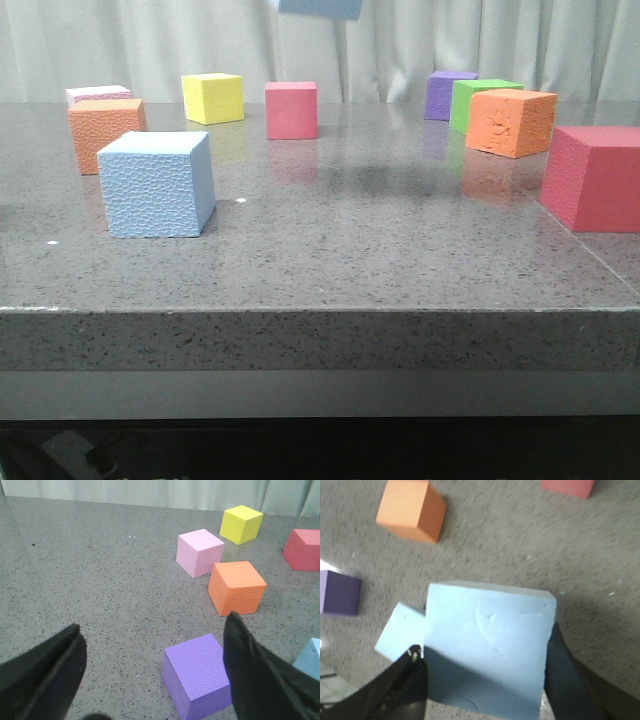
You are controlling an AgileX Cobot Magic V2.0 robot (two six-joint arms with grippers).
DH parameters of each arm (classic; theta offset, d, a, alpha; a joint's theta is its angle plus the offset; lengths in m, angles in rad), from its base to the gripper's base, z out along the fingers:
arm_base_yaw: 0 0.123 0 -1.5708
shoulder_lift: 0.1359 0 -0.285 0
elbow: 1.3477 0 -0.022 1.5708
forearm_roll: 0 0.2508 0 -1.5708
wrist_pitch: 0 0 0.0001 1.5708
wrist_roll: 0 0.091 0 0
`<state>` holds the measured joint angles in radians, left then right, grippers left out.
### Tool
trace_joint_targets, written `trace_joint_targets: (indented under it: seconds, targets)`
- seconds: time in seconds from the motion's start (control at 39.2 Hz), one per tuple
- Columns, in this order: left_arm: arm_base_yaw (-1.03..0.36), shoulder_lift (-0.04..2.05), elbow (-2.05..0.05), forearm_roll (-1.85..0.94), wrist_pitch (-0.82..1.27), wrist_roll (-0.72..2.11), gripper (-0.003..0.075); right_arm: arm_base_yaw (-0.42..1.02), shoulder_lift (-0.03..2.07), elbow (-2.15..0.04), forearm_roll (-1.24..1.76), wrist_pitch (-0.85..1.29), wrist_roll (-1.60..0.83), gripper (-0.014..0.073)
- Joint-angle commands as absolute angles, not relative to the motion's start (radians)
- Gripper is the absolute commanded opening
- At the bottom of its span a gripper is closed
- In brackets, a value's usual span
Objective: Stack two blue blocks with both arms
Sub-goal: 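Carry the light blue cube toward the nearer blue cube and lower it, then open the right gripper and raise it away from the cube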
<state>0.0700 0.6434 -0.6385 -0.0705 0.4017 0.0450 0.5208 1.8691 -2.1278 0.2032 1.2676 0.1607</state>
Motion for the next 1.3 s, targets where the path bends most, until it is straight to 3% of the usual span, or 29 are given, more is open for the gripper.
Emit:
trace_joint_targets:
  seconds: [0.0, 0.36, 1.15, 1.28]
  targets:
    - [0.068, 0.650, -0.675, -0.074, 0.331, 0.047, 0.0544, 0.544, 1.810, -2.108, 0.191, 1.336, 0.138, 0.0369]
    - [0.068, 0.650, -0.675, -0.074, 0.331, 0.047, 0.0544, 0.571, 1.821, -1.965, 0.162, 1.335, 0.138, 0.0369]
    - [0.068, 0.650, -0.675, -0.074, 0.331, 0.047, 0.0544, 0.592, 1.934, -1.953, 0.162, 1.299, 0.140, 0.0373]
    - [0.068, 0.650, -0.675, -0.074, 0.331, 0.047, 0.0544, 0.592, 1.934, -1.953, 0.162, 1.307, 0.141, 0.0463]
